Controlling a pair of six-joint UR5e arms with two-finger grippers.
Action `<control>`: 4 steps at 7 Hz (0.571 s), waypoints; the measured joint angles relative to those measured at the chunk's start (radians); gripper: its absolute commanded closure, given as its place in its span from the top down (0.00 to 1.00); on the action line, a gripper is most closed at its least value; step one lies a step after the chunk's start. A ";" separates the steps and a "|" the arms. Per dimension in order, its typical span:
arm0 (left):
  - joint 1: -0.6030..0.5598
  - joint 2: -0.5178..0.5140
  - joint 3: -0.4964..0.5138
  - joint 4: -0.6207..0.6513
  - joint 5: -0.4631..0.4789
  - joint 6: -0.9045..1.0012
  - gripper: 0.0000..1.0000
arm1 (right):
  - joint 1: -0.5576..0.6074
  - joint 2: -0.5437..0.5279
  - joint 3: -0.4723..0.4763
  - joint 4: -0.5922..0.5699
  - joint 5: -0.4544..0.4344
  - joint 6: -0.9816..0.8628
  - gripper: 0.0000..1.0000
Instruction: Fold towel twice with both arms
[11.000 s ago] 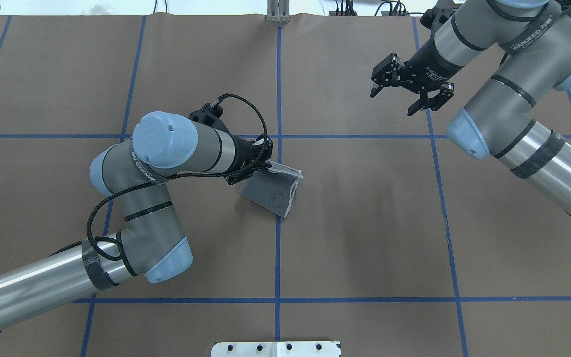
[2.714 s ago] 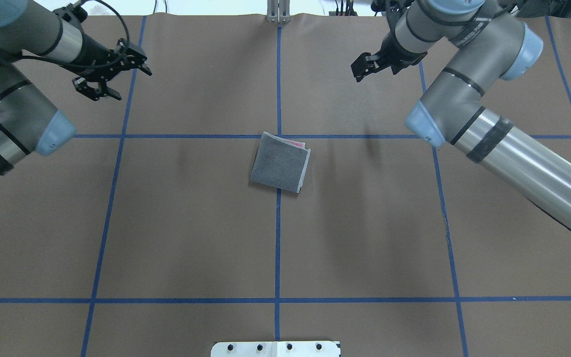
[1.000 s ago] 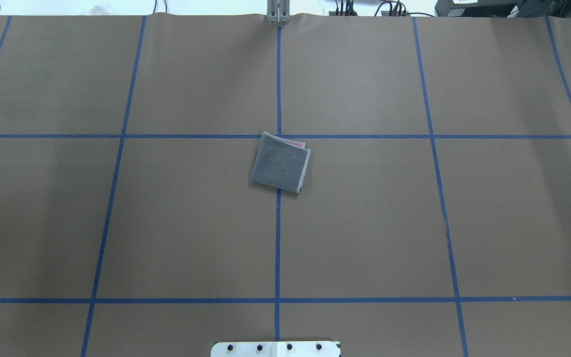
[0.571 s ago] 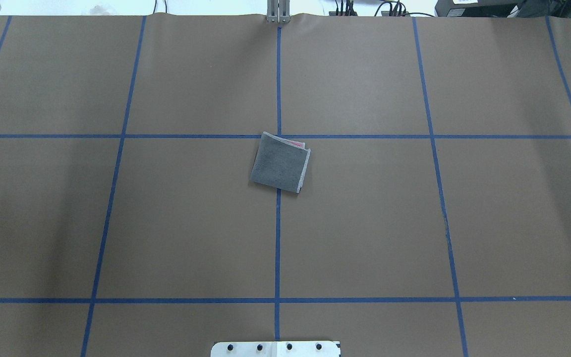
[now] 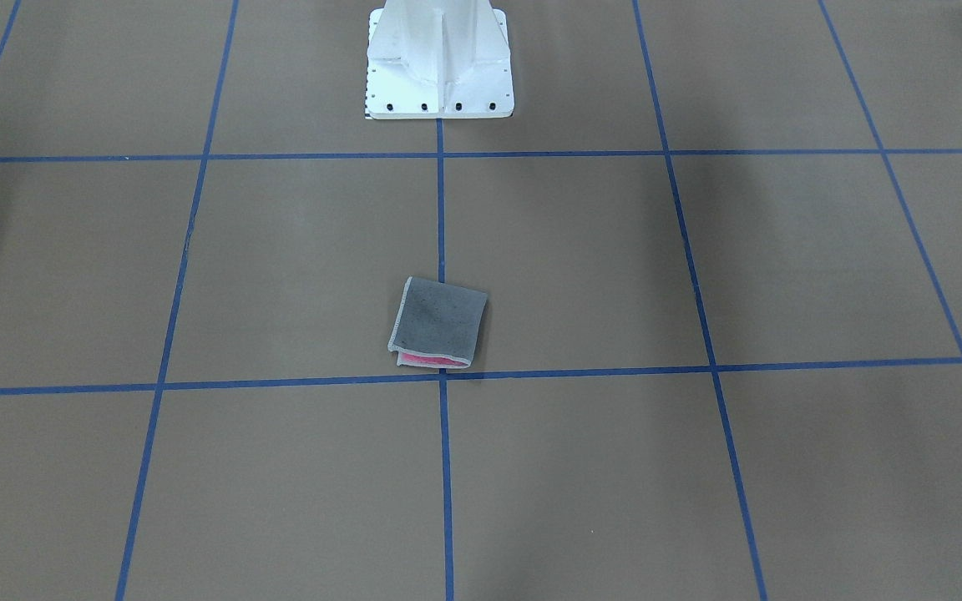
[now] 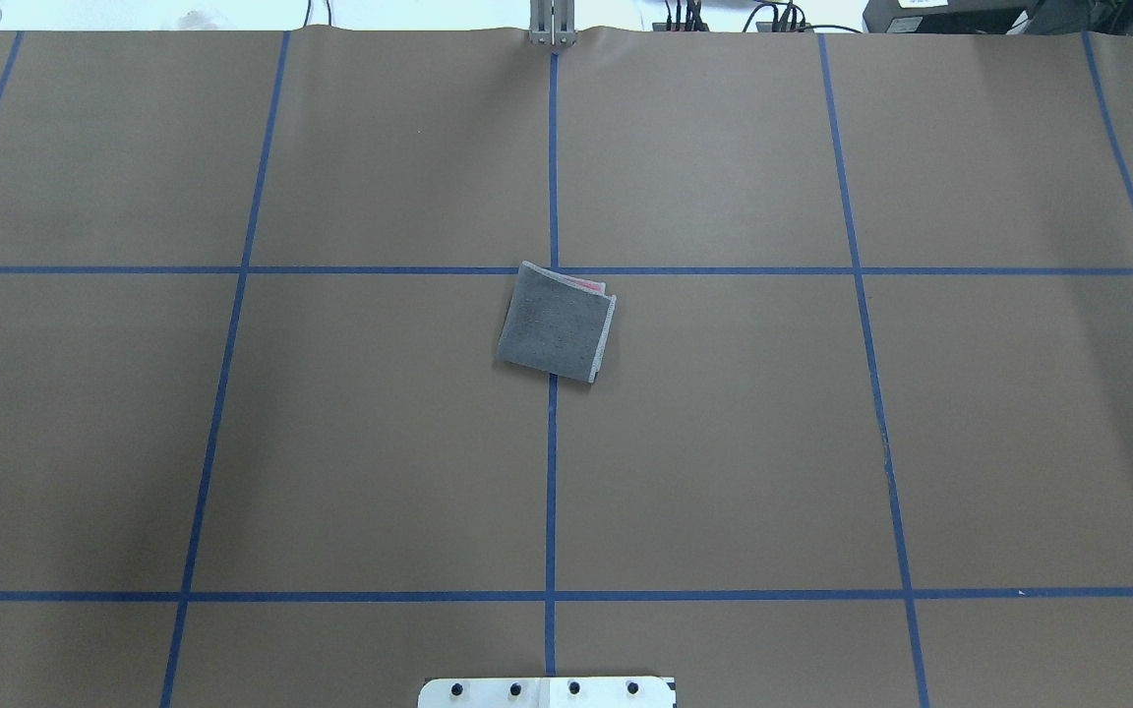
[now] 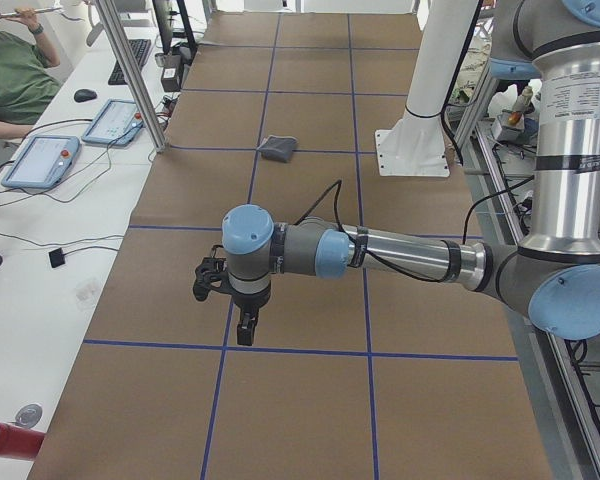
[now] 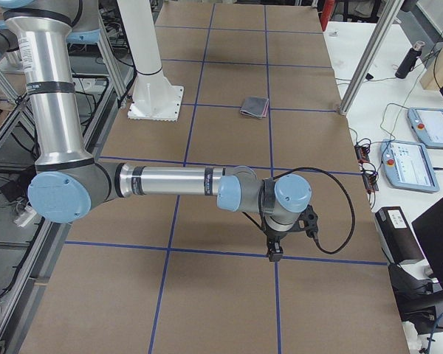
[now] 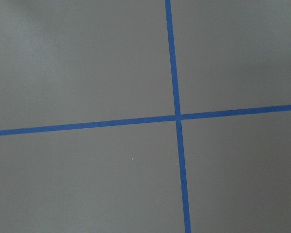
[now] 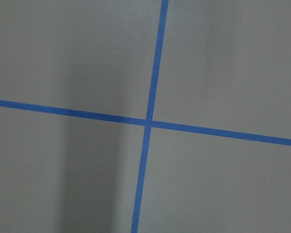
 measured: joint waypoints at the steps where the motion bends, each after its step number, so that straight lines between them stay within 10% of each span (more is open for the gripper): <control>1: 0.001 0.007 0.004 0.002 -0.001 0.001 1.00 | 0.002 -0.016 0.000 0.004 0.006 0.000 1.00; 4: 0.009 0.017 0.023 -0.002 -0.002 -0.001 1.00 | 0.003 -0.045 0.019 0.008 0.014 0.020 1.00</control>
